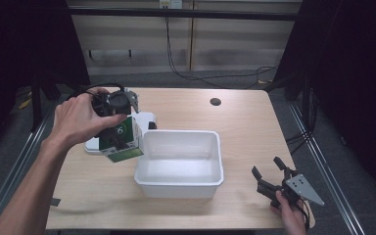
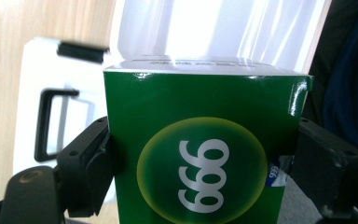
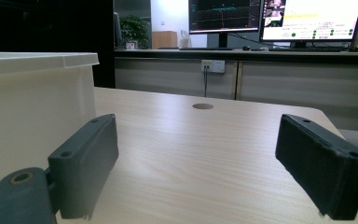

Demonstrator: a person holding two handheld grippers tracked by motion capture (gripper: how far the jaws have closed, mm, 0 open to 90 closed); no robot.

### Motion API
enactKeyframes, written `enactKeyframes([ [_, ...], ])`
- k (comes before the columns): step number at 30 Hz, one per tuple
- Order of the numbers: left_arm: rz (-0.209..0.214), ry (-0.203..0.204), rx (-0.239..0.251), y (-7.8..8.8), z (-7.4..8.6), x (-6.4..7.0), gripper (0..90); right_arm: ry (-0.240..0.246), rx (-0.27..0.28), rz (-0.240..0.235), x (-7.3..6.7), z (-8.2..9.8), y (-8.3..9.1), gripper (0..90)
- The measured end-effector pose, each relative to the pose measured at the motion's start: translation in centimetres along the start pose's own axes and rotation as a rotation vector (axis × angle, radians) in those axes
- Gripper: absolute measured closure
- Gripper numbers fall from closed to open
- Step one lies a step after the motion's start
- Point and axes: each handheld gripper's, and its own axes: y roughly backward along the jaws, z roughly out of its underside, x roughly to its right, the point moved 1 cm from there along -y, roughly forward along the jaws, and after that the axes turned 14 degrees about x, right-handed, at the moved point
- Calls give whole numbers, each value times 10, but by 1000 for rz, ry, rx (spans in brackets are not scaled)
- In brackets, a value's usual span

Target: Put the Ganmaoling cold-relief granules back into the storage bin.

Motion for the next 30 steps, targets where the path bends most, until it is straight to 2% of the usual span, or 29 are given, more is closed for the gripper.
enactKeyframes([
  [2,5,3,10,-4,-5,1,161,0,0,0,0,0,0,124],
  [3,11,-7,-4,-5,-9,0,161,0,0,0,0,0,0,124],
  [5,-3,-5,13,-7,-10,1,161,0,0,0,0,0,0,124],
  [11,32,-5,29,-12,-24,-2,161,1,1,-2,0,0,0,124],
  [18,24,-9,40,-23,-34,-1,161,0,1,-2,0,0,0,124],
  [19,38,-6,40,-24,-35,-1,161,0,0,-2,0,0,0,124],
  [22,41,-9,42,-26,-38,-1,161,1,1,-2,0,0,0,124],
  [23,31,-16,38,-28,-40,0,161,1,1,-2,0,0,0,124],
  [30,57,-30,9,-42,-50,3,161,0,1,-2,0,0,0,124],
])
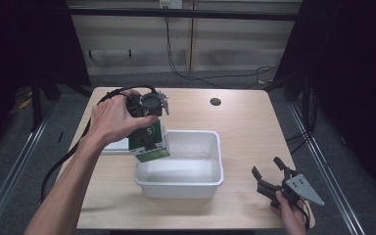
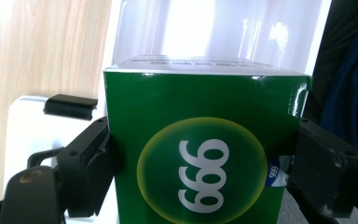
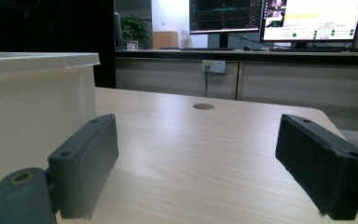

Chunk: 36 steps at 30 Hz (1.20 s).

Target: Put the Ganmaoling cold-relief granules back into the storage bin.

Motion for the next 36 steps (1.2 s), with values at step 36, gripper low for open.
enactKeyframes([
  [36,54,-112,-192,-69,-8,4,160,0,2,-4,0,0,0,124],
])
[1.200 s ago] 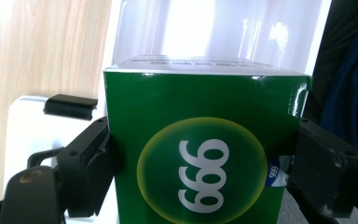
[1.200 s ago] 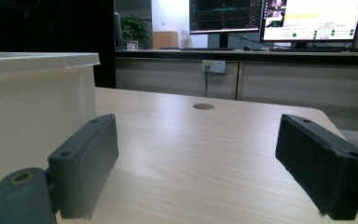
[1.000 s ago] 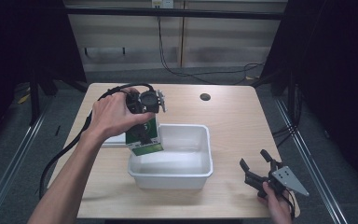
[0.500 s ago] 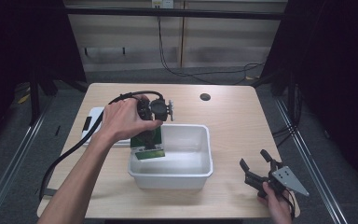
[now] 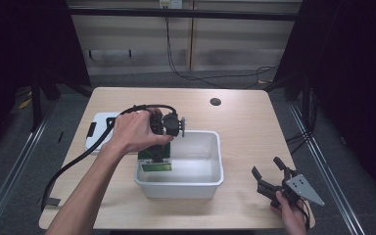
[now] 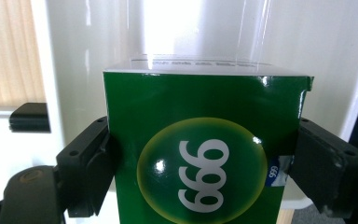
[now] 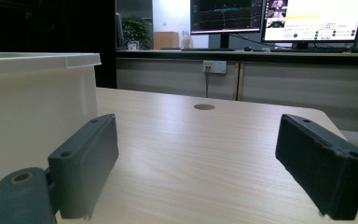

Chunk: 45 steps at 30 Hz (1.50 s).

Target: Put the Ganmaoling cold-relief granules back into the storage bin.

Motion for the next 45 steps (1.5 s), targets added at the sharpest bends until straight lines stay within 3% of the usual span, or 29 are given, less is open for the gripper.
enactKeyframes([
  [11,27,-11,29,-13,8,-1,160,-1,0,0,0,0,0,124],
  [16,12,-15,63,-17,12,-1,160,-1,-1,1,0,0,0,124],
  [27,25,-14,94,-25,18,-3,159,-1,-1,1,0,0,0,124],
  [45,12,-22,50,-43,16,-4,156,0,0,0,0,0,0,124],
])
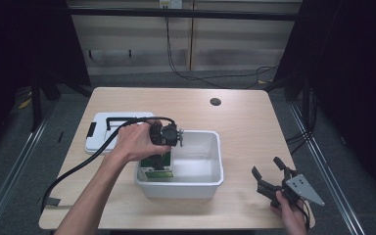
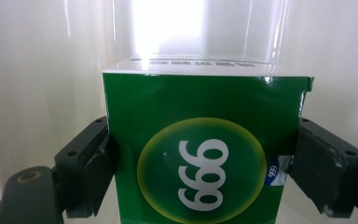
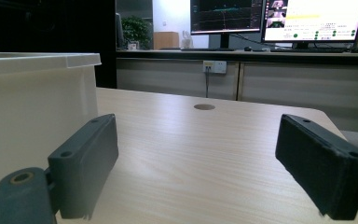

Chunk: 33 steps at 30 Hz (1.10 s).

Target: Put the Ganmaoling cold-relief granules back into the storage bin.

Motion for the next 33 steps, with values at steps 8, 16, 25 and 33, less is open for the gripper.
enactKeyframes([
  [8,12,15,2,-10,4,-2,155,-1,0,0,0,0,0,124],
  [16,18,20,-12,-21,5,-4,155,0,0,0,0,0,0,124],
  [25,11,25,-19,-27,6,-5,153,-1,0,0,0,0,0,124],
  [33,4,27,-29,-34,5,-5,152,-1,0,-1,0,0,0,124],
])
